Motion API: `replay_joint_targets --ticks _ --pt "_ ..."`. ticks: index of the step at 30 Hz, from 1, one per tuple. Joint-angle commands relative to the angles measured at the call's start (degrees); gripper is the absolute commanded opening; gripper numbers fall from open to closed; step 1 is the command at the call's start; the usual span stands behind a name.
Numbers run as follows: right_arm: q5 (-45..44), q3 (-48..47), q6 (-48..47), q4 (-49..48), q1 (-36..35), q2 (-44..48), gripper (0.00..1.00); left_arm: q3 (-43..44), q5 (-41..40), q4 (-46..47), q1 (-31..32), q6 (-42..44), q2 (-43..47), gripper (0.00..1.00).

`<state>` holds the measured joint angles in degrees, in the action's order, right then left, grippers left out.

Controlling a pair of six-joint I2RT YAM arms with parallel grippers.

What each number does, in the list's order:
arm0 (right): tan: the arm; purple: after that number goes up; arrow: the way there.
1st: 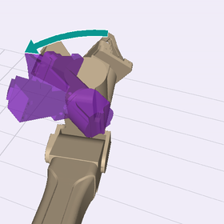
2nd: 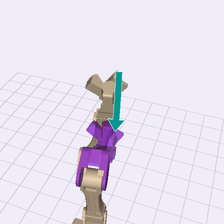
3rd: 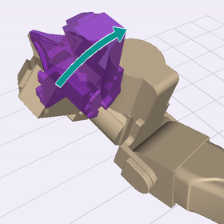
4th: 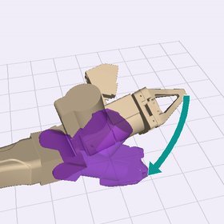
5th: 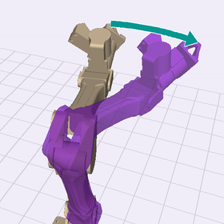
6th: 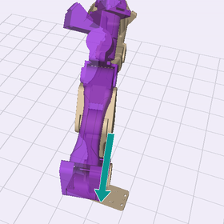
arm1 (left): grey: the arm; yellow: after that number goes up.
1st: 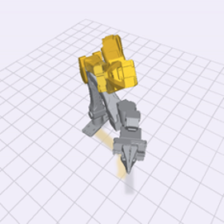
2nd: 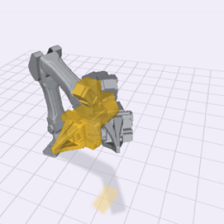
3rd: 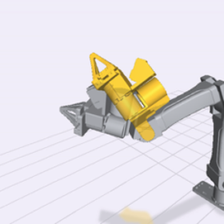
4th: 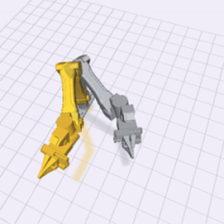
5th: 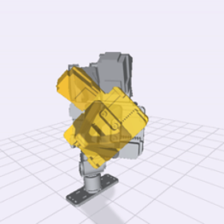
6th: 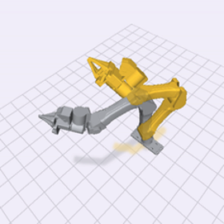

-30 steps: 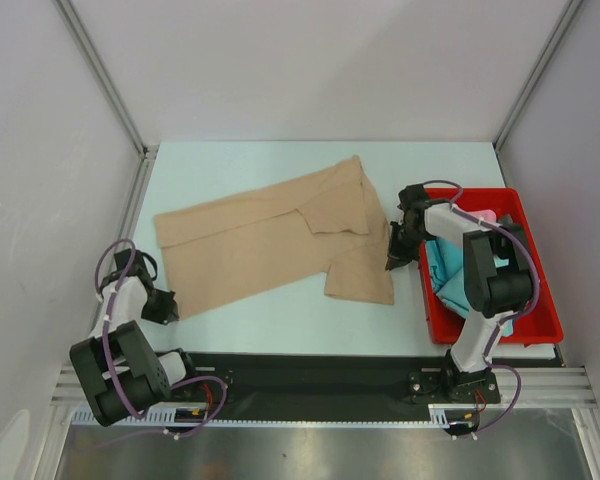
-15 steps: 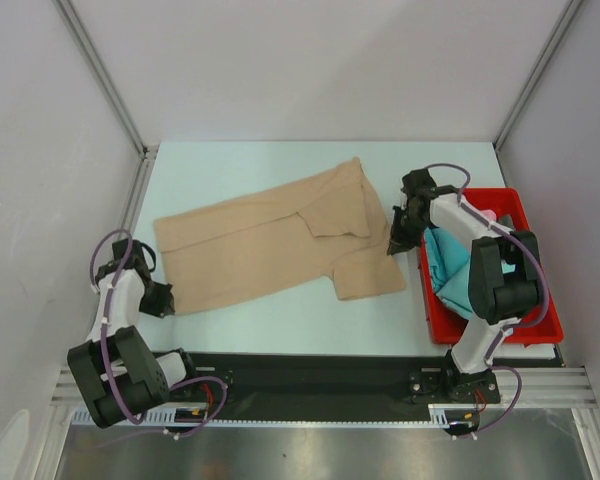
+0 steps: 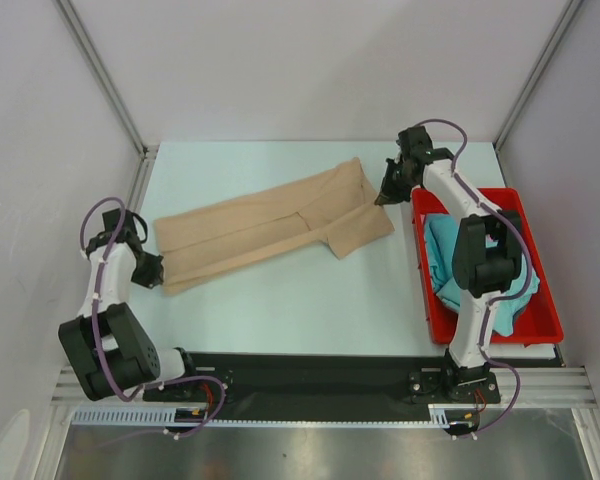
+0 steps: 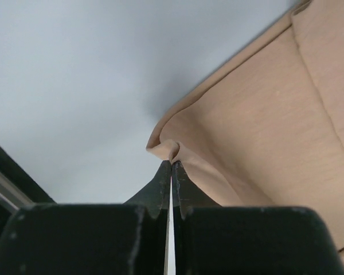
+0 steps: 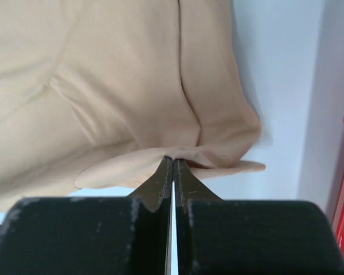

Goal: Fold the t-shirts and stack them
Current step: Fold the tshirt

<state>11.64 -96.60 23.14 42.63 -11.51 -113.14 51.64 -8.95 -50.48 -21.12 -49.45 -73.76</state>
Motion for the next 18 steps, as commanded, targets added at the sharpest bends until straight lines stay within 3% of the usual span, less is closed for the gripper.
replay_joint_targets --ticks 1,18 --pt "-0.1 -7.5 0.9 -0.6 1.2 -2.9 0.00 3.8 -1.9 4.2 0.2 2.3 -2.6 0.00" --pt "2.6 -23.6 2.3 -0.7 1.6 -15.6 0.00 10.9 1.3 9.4 0.2 4.5 -17.2 0.00"
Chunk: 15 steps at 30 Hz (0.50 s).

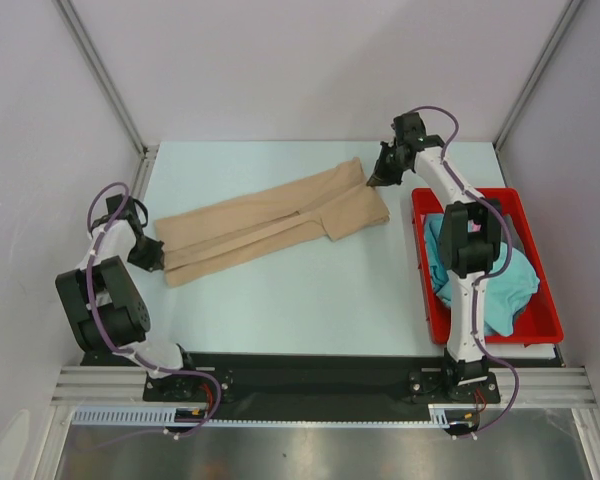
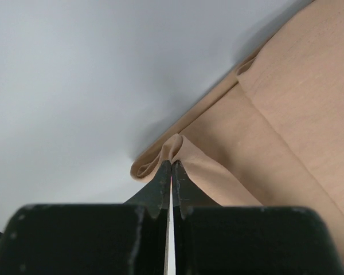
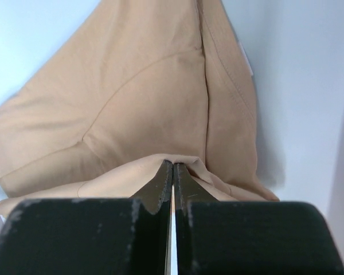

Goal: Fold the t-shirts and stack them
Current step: Fold the tshirt

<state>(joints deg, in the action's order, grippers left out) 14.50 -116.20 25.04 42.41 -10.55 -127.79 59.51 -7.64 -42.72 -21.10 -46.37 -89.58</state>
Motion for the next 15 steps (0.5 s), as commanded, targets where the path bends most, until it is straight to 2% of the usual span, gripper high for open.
replay_joint_targets --ticks 1,15 --pt "0.0 -4.4 0.4 -0.6 0.6 -1.4 0.00 3.3 0.0 1.8 0.2 1.4 -1.6 0.00" --pt "1.1 -6.3 0.5 -2.7 0.8 -5.8 0.00 10.9 -1.0 0.2 0.2 0.8 -9.1 0.00"
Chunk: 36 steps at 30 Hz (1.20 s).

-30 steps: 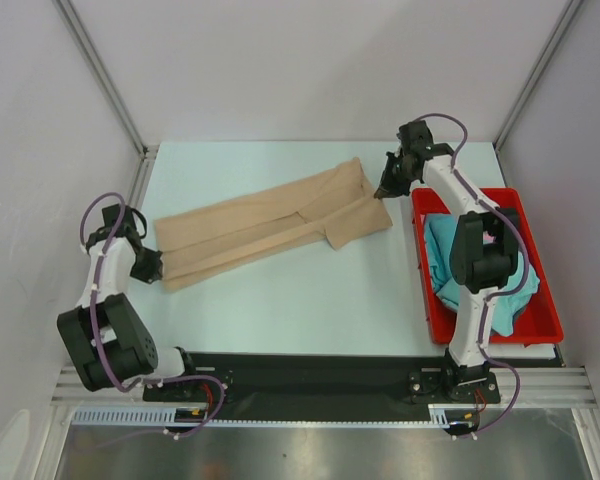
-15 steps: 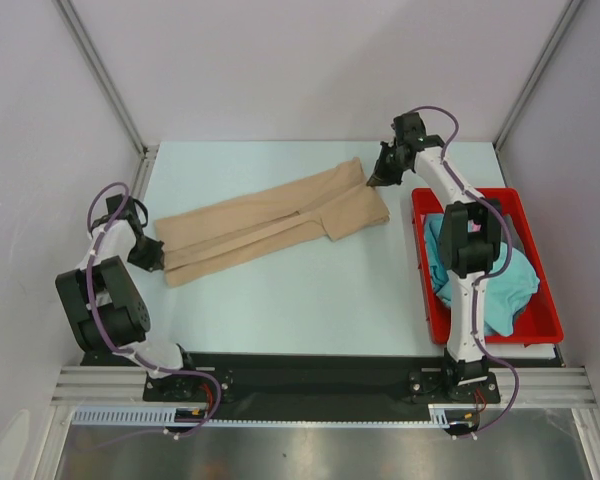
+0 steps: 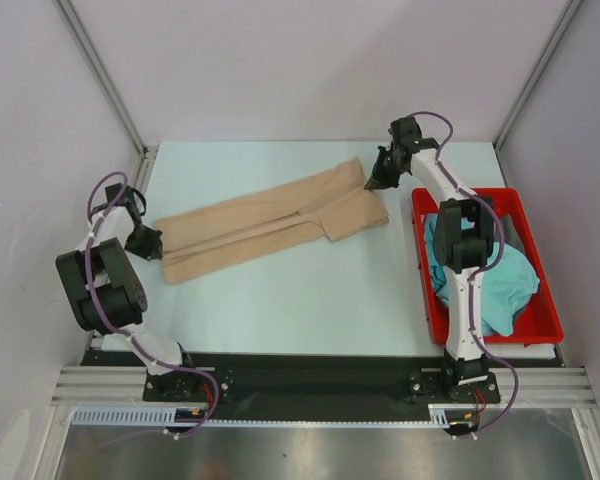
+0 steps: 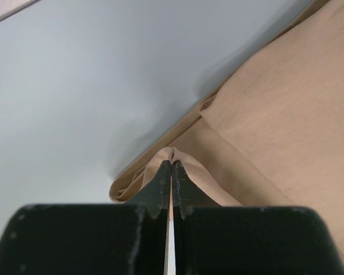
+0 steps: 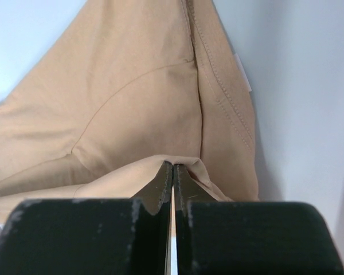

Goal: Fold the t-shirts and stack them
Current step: Fold the tshirt

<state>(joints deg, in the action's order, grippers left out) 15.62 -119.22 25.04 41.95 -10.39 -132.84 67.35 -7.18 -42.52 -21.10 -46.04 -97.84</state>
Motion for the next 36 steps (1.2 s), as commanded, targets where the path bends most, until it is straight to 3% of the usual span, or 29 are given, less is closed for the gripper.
replay_joint_targets --ticks 1,30,33,35,36 --pt "0.1 -3.5 0.6 -2.3 0.7 -1.2 0.00 3.4 -1.4 -0.2 0.1 0.4 -1.7 0.00" --pt "2.1 -9.9 3.7 -3.8 1.5 -8.4 0.03 11.0 -1.9 -3.1 0.2 -0.1 -10.5 0.01" --pt "2.1 -10.9 4.1 -3.7 1.7 -9.3 0.04 11.1 -3.0 -3.5 0.2 -0.1 -10.2 0.09" --pt "2.0 -11.4 4.2 -3.7 1.7 -9.9 0.05 11.2 -5.3 -4.0 0.2 0.2 -9.4 0.23" --pt "1.9 -12.0 4.4 -3.7 1.8 -10.1 0.06 11.2 -6.0 -4.1 0.2 0.8 -8.1 0.37"
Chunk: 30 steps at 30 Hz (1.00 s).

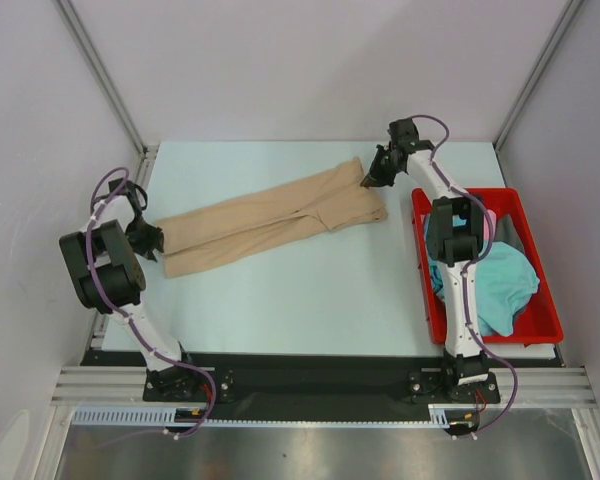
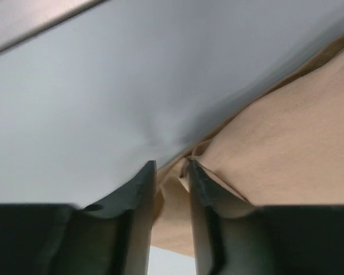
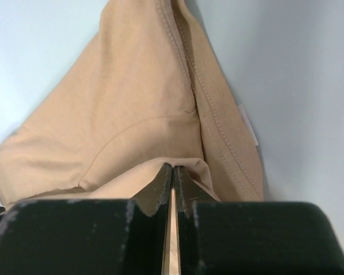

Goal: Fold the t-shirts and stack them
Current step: Fold the tshirt

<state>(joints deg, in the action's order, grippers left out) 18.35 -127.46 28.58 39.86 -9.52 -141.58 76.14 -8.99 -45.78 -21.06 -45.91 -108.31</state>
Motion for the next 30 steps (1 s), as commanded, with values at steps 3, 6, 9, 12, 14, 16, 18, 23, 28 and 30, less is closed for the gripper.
replay_joint_targets --ticks 3,6,9,12,14,16,18,23,28,30 --pt "-1.2 -6.9 1.2 -0.6 1.3 -2.4 0.16 2.1 -7.3 -1.9 0.1 1.8 5.6 0.66" --pt "-1.2 -9.7 1.0 1.7 1.6 -2.7 0.27 -1.0 -7.4 -2.0 0.3 3.0 10.6 0.77" --pt "-3.0 -11.3 -0.9 4.9 1.8 0.1 0.46 -5.7 -6.0 -1.1 1.1 4.2 15.4 0.78" --pt "-5.2 -8.3 -3.0 6.8 1.5 4.9 0.56 -9.7 -4.9 -0.2 4.1 5.8 21.7 0.80" --pt "-5.6 -4.1 -3.5 7.6 1.0 7.6 0.60 -12.7 -2.5 2.7 6.7 8.3 26.7 0.80" --pt "-4.8 -0.6 -3.9 7.9 0.2 11.0 0.60 -17.0 3.9 8.8 8.3 9.6 30.0 0.76" --pt "-4.1 4.8 -4.2 7.7 -1.5 13.4 0.60 -19.3 10.2 12.0 9.6 9.8 31.5 0.63" --pt "-3.5 14.3 -4.4 5.2 -5.6 20.0 0.51 -21.7 13.4 15.8 9.9 10.8 26.9 0.42" --pt "-1.6 24.7 -3.6 2.2 -9.3 24.3 0.38 -20.2 9.2 15.5 9.2 14.3 19.4 0.33" --pt "-0.3 28.0 -3.5 0.4 -10.2 26.3 0.33 -19.6 7.8 15.6 8.0 14.9 17.9 0.31"
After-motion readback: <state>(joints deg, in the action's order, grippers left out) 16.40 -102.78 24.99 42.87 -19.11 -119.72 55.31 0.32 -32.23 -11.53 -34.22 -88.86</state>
